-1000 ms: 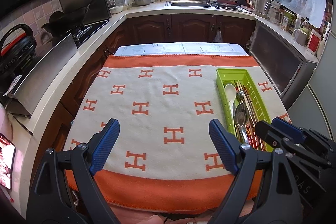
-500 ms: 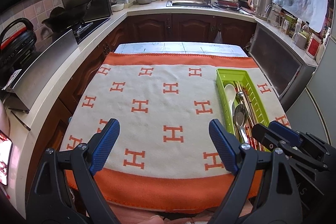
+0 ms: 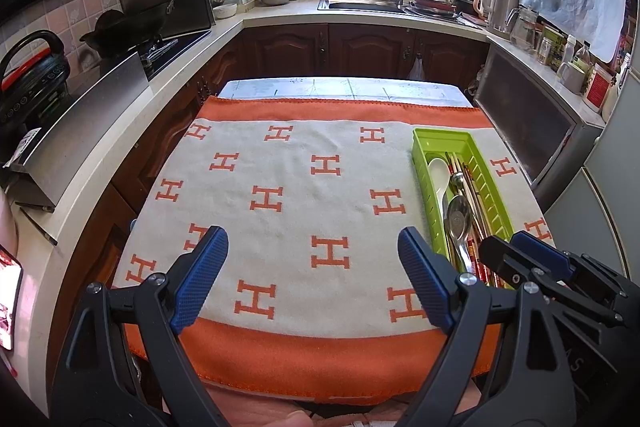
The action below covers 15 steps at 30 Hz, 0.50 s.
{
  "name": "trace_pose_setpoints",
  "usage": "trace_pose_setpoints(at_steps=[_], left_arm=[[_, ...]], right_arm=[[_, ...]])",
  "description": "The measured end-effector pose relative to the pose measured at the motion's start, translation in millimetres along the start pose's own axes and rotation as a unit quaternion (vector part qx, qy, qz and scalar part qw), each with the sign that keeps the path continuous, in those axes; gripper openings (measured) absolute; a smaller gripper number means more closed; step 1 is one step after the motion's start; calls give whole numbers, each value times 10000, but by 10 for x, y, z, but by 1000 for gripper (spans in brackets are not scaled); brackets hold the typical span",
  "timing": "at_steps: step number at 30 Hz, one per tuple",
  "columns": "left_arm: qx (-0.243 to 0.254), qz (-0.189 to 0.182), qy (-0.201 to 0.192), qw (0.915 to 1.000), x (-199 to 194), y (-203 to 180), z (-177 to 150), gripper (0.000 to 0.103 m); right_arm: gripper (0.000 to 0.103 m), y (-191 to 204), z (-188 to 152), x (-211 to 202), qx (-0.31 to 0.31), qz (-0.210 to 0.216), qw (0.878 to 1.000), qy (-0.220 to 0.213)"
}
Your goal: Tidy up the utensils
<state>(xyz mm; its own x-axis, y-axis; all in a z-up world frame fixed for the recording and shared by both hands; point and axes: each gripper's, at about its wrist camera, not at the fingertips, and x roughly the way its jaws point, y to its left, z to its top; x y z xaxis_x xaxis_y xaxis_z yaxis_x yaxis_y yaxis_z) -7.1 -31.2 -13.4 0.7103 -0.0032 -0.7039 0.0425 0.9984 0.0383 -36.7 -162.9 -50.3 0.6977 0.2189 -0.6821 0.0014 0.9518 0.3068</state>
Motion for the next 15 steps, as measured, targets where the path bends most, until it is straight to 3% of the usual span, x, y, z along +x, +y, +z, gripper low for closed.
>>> trace_pose_setpoints(at_steps=[15], left_arm=[[4, 8, 12, 10000, 0, -16, -14, 85]], right_arm=[[38, -9, -24, -1, 34, -15, 10000, 17]])
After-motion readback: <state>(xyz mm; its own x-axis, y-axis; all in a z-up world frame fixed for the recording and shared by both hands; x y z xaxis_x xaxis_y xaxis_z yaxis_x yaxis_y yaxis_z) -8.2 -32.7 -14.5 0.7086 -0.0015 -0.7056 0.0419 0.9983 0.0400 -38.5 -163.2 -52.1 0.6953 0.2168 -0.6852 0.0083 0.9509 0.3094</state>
